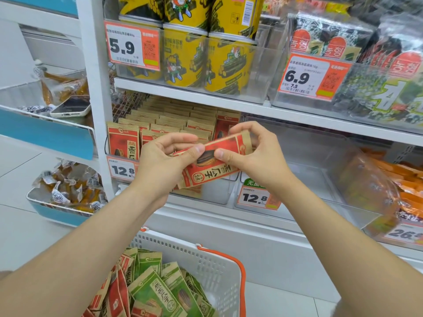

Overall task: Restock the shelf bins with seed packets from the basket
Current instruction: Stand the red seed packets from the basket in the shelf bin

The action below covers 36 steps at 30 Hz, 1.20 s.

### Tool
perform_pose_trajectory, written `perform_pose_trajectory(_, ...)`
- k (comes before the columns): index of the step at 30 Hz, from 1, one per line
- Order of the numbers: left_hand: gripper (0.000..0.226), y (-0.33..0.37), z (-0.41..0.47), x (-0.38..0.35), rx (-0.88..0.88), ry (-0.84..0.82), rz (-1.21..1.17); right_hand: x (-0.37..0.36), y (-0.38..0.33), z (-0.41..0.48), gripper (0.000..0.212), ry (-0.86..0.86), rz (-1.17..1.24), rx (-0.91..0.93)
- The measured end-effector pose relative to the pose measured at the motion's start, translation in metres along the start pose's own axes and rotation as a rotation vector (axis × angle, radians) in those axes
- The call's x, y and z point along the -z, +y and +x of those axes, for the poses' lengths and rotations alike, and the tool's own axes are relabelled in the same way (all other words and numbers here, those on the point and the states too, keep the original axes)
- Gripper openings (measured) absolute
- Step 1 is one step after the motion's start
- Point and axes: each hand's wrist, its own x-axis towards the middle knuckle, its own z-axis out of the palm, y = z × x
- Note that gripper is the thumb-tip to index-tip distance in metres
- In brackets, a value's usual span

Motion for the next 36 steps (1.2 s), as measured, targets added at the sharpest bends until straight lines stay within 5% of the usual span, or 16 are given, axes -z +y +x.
perform_pose_trajectory(4, 0.021, -0.003, 0.005, 0.000, -0.073, 0.014, 0.025, 0.009, -0.001, 0.003, 0.049, -0.118, -0.031, -0.057)
perform_pose_trajectory(9, 0.015, -0.015, 0.010, 0.002, -0.661, 0.041, 0.814, 0.038, -0.017, 0.009, 0.043, 0.100, -0.506, 0.281)
perform_pose_trajectory(11, 0.019, -0.027, 0.014, 0.003, -0.736, -0.039, 1.028, 0.046, -0.022, 0.008, 0.044, 0.093, -0.688, 0.327)
perform_pose_trajectory(16, 0.031, -0.051, 0.015, 0.006, -0.761, -0.291, 1.347, 0.023, -0.020, 0.014, 0.055, -0.005, -0.960, 0.318)
perform_pose_trajectory(22, 0.031, -0.060, 0.023, 0.013, -0.805, -0.261, 1.565, 0.010, -0.004, 0.040, 0.049, -0.167, -1.214, 0.297)
perform_pose_trajectory(31, 0.039, -0.058, 0.022, 0.012, -0.799, -0.268, 1.623, -0.027, 0.014, 0.070, 0.031, -0.057, -1.410, 0.006)
perform_pose_trajectory(36, 0.038, -0.060, 0.021, 0.011, -0.800, -0.299, 1.643, -0.041, 0.020, 0.101, 0.042, -0.008, -1.611, -0.104)
